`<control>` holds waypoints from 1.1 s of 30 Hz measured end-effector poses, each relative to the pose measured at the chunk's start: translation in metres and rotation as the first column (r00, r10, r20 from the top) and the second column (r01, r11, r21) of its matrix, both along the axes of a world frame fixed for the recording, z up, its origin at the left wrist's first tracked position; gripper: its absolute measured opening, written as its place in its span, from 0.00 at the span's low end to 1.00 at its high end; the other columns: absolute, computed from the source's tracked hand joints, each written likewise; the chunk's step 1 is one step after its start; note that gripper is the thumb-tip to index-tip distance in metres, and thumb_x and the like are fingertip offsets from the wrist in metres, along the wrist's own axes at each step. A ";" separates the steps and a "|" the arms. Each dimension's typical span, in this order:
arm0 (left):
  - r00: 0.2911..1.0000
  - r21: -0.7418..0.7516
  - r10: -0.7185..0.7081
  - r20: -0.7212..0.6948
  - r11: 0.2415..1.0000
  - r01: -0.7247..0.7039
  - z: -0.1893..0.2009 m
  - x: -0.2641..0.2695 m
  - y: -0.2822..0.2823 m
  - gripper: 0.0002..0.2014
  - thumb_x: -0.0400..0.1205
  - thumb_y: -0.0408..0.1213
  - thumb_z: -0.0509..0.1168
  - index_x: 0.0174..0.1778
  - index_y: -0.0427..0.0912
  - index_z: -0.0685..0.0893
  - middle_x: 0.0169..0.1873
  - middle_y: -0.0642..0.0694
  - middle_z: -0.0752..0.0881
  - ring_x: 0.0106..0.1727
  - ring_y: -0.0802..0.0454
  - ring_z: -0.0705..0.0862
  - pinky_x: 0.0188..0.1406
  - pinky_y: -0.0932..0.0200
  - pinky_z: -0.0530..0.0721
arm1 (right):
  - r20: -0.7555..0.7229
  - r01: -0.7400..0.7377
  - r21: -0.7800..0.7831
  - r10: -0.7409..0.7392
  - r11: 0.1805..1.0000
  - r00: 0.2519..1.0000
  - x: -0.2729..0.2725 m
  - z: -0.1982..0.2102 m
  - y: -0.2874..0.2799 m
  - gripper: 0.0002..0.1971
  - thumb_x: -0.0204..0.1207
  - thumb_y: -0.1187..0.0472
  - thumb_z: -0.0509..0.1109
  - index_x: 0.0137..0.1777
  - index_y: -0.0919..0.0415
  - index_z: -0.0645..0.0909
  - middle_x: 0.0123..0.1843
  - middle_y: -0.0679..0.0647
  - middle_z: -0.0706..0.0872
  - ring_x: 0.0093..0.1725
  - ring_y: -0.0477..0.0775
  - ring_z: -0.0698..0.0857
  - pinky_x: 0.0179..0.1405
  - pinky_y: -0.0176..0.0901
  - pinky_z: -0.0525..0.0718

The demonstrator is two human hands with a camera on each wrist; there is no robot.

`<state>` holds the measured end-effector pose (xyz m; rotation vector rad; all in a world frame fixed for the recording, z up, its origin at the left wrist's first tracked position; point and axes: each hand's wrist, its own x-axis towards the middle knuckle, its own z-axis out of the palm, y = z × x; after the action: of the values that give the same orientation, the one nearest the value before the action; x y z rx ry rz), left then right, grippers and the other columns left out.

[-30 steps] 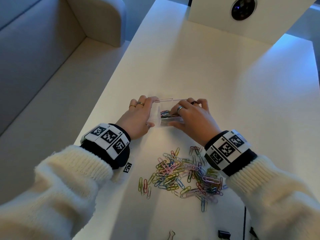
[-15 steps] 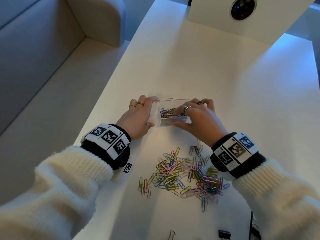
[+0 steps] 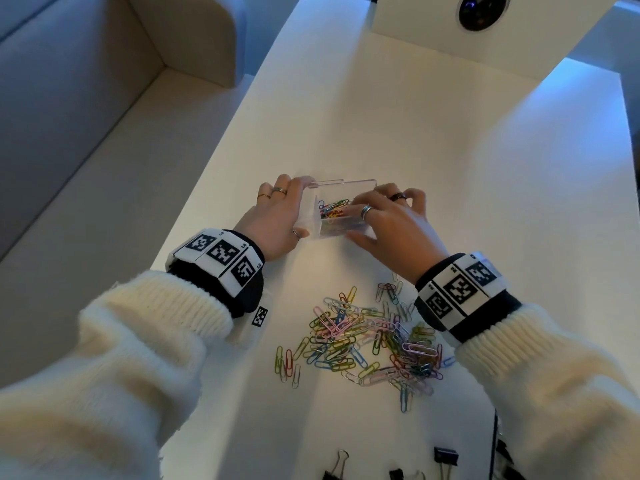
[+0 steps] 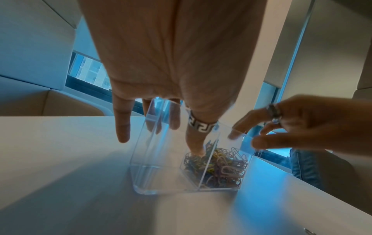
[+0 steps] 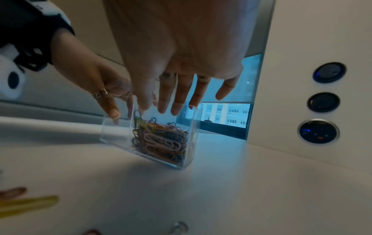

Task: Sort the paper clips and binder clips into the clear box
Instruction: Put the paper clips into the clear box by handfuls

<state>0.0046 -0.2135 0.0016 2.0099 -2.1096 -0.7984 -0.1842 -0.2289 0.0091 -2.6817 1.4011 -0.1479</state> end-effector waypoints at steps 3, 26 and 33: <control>0.998 0.003 -0.010 0.056 1.000 0.010 0.003 0.000 -0.001 0.39 0.78 0.38 0.66 0.80 0.50 0.50 0.73 0.43 0.59 0.72 0.39 0.60 0.68 0.37 0.70 | 0.195 0.060 -0.014 -0.056 0.998 0.979 -0.003 0.005 0.006 0.14 0.76 0.54 0.66 0.60 0.54 0.82 0.59 0.50 0.84 0.59 0.56 0.79 0.61 0.53 0.63; 0.989 0.317 -0.008 -0.145 0.947 0.054 -0.023 -0.049 0.122 0.15 0.75 0.46 0.71 0.41 0.45 0.69 0.36 0.48 0.81 0.39 0.47 0.82 0.39 0.53 0.81 | 0.288 0.157 0.381 -0.278 0.911 0.916 -0.072 -0.024 0.102 0.15 0.81 0.54 0.60 0.65 0.52 0.78 0.66 0.48 0.78 0.64 0.51 0.77 0.67 0.48 0.74; 0.993 0.170 0.106 -0.054 0.981 -0.095 -0.023 -0.051 0.118 0.20 0.78 0.48 0.65 0.59 0.42 0.69 0.53 0.44 0.75 0.53 0.48 0.80 0.52 0.57 0.78 | -0.074 0.497 0.537 -0.549 0.682 0.833 -0.116 -0.028 0.115 0.14 0.83 0.55 0.54 0.61 0.60 0.74 0.60 0.56 0.75 0.55 0.57 0.80 0.59 0.52 0.79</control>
<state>-0.0465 -0.0956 -0.0213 2.1227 -1.9491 -1.0372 -0.3002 -0.1140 -0.0185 -1.7470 1.8170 0.0707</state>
